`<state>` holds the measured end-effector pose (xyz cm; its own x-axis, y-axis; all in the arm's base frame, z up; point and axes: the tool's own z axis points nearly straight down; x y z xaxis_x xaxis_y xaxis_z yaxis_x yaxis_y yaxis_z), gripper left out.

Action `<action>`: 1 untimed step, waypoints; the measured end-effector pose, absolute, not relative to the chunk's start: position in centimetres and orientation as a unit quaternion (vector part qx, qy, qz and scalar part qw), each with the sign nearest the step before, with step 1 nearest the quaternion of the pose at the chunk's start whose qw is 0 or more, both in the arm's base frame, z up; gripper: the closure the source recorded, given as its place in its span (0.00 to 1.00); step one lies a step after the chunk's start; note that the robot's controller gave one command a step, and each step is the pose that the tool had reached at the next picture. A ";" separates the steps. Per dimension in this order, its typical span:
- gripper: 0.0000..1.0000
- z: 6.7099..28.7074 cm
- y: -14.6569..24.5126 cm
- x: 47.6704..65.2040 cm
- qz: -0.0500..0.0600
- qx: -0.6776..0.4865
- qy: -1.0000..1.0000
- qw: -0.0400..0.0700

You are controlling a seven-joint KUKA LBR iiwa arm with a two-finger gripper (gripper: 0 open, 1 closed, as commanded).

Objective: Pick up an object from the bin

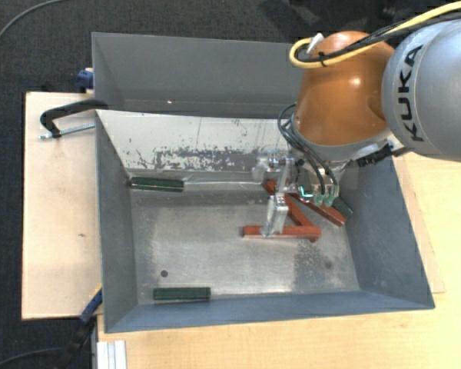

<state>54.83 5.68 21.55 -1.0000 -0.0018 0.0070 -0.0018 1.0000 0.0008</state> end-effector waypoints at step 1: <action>0.00 8.1 3.2 52.0 -0.001 0.178 -0.984 0.002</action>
Offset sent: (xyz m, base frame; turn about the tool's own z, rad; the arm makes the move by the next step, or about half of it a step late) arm -0.0272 -0.0253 -0.1327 -0.3563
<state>52.04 3.19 8.10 -0.9367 -0.3502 0.0040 -0.3502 0.9367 0.0019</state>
